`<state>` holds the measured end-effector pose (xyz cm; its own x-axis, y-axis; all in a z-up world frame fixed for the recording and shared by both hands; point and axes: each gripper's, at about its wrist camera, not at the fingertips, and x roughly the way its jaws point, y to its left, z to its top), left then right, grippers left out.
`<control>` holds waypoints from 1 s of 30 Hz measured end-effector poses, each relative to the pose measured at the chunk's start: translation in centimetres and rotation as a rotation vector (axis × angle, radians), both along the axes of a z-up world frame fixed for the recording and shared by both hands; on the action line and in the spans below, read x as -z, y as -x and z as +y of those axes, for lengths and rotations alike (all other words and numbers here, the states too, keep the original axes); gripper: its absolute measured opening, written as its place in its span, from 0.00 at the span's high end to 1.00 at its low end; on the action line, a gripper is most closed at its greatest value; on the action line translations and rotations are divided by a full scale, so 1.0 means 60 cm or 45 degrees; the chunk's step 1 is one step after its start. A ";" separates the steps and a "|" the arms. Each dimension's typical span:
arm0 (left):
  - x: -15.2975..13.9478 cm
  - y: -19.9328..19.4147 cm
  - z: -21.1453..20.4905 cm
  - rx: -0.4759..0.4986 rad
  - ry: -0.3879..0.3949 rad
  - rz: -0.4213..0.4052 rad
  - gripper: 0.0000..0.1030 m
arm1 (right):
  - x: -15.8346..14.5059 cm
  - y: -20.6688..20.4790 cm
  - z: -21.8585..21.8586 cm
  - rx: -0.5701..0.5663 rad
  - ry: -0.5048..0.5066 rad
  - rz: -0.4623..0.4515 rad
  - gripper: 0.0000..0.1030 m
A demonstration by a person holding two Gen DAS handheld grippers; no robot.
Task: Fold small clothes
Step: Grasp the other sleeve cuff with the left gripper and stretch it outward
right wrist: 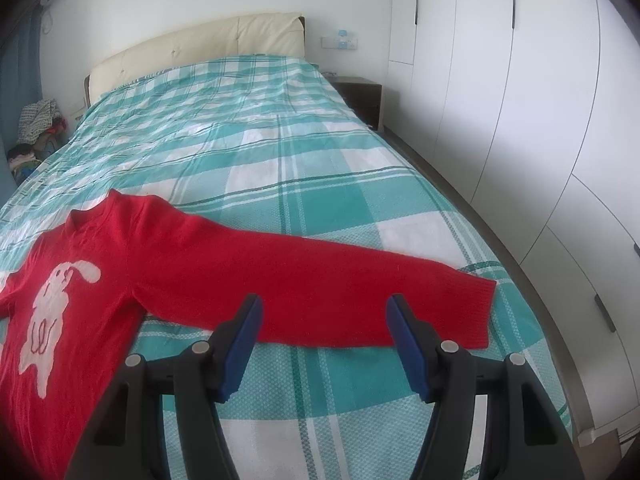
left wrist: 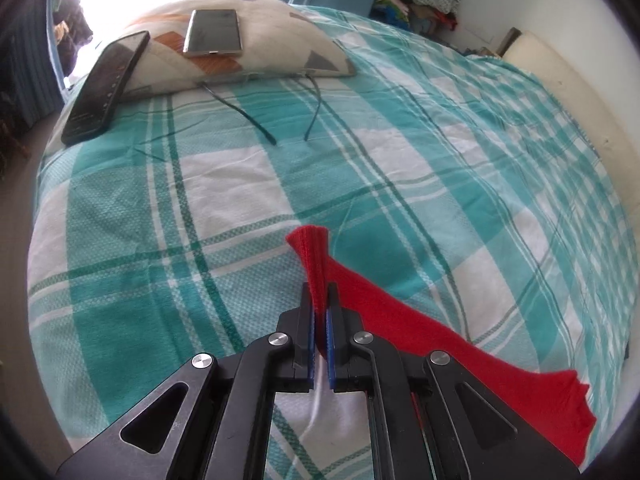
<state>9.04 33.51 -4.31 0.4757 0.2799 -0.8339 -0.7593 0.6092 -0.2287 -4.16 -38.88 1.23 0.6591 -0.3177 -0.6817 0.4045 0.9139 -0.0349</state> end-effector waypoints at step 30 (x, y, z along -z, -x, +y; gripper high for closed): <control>-0.073 0.031 -0.076 0.131 -0.120 -0.112 0.18 | 0.016 0.013 -0.007 0.041 -0.062 -0.006 0.16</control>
